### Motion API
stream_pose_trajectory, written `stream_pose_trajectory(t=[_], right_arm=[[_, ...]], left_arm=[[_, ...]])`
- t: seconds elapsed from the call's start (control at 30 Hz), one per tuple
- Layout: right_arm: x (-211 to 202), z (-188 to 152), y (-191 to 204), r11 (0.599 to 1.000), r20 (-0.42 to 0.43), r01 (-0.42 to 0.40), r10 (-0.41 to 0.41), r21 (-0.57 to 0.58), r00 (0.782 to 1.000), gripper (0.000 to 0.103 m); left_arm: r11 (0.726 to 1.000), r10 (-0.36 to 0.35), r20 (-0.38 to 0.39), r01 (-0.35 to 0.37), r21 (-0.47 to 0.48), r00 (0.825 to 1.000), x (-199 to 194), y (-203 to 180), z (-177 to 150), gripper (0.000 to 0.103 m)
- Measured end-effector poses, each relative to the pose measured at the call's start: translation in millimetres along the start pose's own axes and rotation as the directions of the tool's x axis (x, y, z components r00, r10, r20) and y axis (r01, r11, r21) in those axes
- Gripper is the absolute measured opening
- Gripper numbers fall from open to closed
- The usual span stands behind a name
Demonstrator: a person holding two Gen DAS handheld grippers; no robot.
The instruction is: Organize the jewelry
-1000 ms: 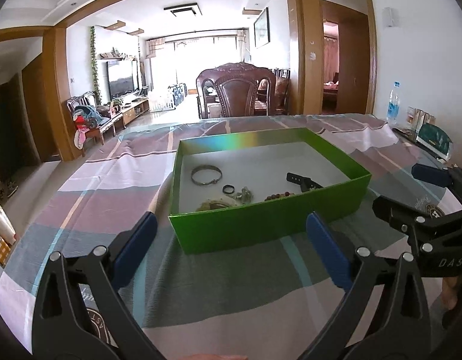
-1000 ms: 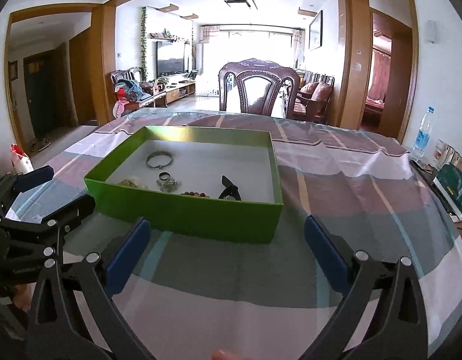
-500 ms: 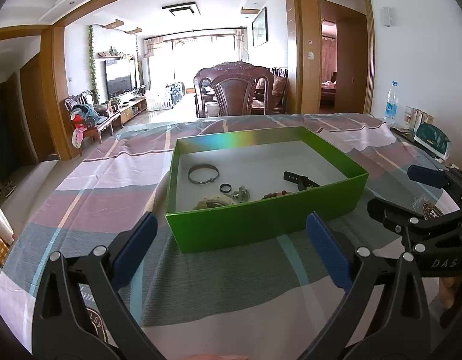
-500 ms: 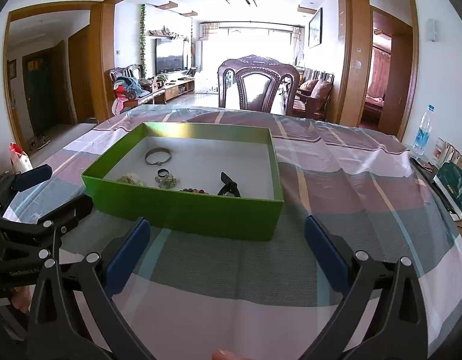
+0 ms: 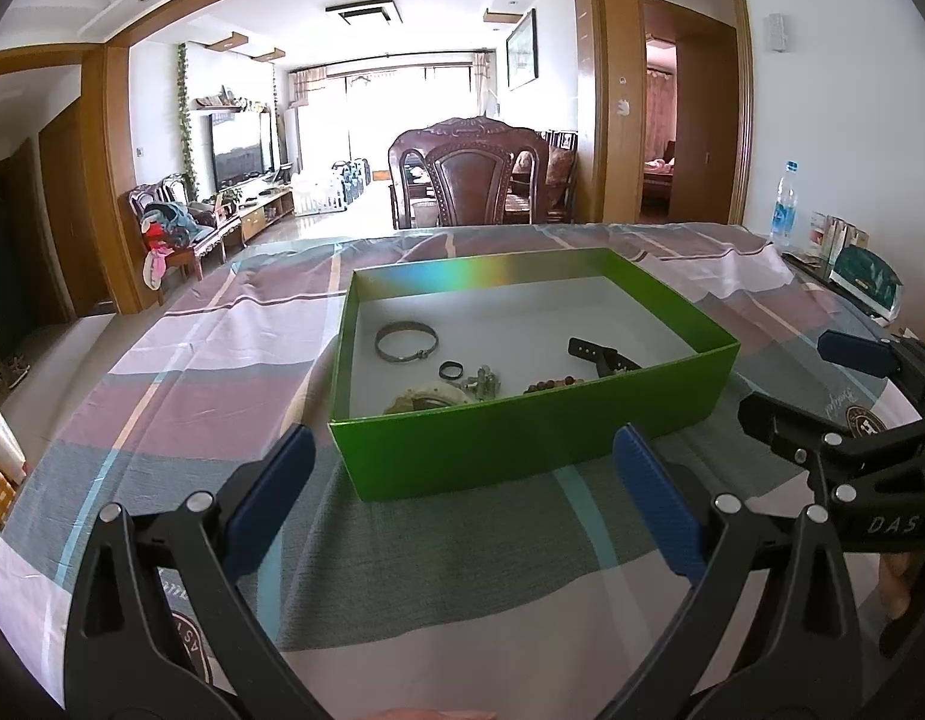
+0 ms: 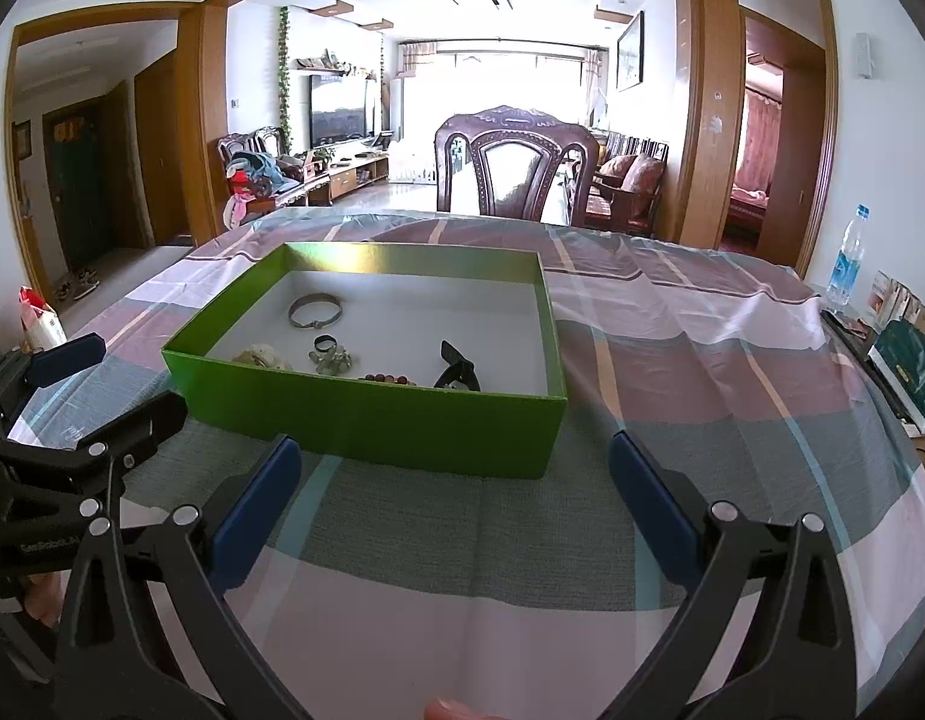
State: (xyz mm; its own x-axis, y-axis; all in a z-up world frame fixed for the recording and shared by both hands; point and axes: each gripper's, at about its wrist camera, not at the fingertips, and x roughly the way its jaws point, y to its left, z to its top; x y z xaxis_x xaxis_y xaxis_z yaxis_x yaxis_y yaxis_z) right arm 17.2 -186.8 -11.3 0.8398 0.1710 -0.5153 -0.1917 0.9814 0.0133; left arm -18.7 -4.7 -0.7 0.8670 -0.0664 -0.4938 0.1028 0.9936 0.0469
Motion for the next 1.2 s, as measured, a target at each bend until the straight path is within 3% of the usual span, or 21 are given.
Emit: stream_pose_trajectory(t=[1.2], right_arm=[[1.9,-5.3,3.6,1.000,-0.015,-0.003,0.003,-0.003,1.000,0.100]], left_arm=[[1.000,-0.007,-0.025,0.007,-0.007,1.000,6.3,2.0,-4.1,0.099]])
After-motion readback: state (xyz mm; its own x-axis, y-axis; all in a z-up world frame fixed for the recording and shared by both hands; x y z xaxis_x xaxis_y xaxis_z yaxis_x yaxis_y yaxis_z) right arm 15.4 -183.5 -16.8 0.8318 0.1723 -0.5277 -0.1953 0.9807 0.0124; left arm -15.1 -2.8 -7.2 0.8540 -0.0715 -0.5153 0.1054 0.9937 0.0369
